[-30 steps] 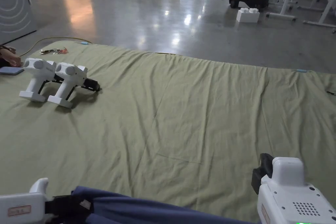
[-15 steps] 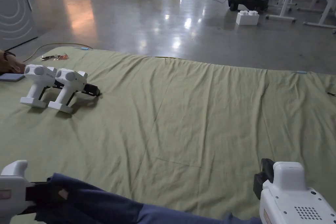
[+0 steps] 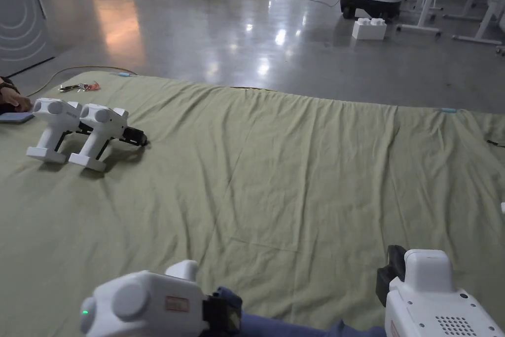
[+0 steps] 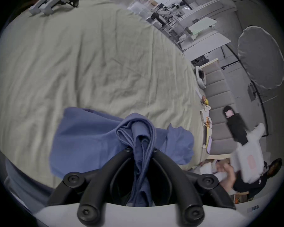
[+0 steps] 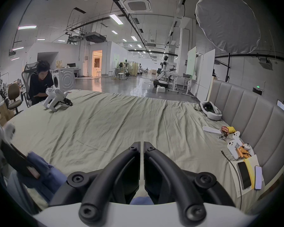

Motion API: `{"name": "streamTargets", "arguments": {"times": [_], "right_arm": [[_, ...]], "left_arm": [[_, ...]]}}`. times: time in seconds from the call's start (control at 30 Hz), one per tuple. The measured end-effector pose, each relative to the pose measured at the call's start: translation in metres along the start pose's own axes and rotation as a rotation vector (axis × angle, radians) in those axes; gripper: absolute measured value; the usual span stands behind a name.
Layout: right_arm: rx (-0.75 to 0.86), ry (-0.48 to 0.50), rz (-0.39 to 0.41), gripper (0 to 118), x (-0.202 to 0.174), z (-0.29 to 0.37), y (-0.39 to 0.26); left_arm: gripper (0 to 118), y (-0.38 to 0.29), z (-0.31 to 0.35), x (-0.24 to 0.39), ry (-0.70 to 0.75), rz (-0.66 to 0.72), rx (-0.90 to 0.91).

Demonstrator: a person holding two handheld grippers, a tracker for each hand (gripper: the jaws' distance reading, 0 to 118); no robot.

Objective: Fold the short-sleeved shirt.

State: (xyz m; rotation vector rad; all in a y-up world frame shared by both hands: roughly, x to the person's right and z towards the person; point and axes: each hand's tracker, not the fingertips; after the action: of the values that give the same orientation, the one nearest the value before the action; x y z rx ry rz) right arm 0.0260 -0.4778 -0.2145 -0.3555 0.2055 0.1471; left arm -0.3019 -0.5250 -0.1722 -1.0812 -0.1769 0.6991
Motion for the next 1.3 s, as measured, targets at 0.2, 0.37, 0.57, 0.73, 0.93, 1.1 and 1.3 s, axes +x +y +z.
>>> {"name": "streamTargets", "arguments": {"times": [0.2, 0.37, 0.57, 0.73, 0.93, 1.1, 1.3], "right_arm": [[-0.014, -0.013, -0.003, 6, 0.008, 0.000, -0.007], [-0.025, -0.020, -0.003, 6, 0.010, -0.001, -0.009], [-0.036, -0.011, -0.006, 6, 0.009, -0.002, -0.012], [-0.042, -0.007, -0.005, 6, 0.009, 0.002, -0.015], [-0.057, -0.009, -0.018, 6, 0.014, 0.004, -0.021], [-0.068, -0.014, -0.024, 6, 0.017, 0.005, -0.026], [-0.082, -0.021, -0.029, 6, 0.022, 0.004, -0.031]], "left_arm": [[14, -0.015, -0.068, 0.008, 0.108, 0.011, -0.068], [14, -0.020, -0.079, 0.013, 0.145, 0.011, -0.063], [67, -0.012, -0.053, 0.015, 0.030, 0.013, -0.088], [67, -0.004, -0.013, 0.012, 0.017, -0.030, -0.029], [17, -0.006, -0.024, 0.010, 0.122, -0.086, -0.024], [17, -0.024, -0.068, 0.022, 0.155, -0.185, -0.122], [17, -0.046, -0.094, 0.050, 0.203, -0.302, -0.093]]}}
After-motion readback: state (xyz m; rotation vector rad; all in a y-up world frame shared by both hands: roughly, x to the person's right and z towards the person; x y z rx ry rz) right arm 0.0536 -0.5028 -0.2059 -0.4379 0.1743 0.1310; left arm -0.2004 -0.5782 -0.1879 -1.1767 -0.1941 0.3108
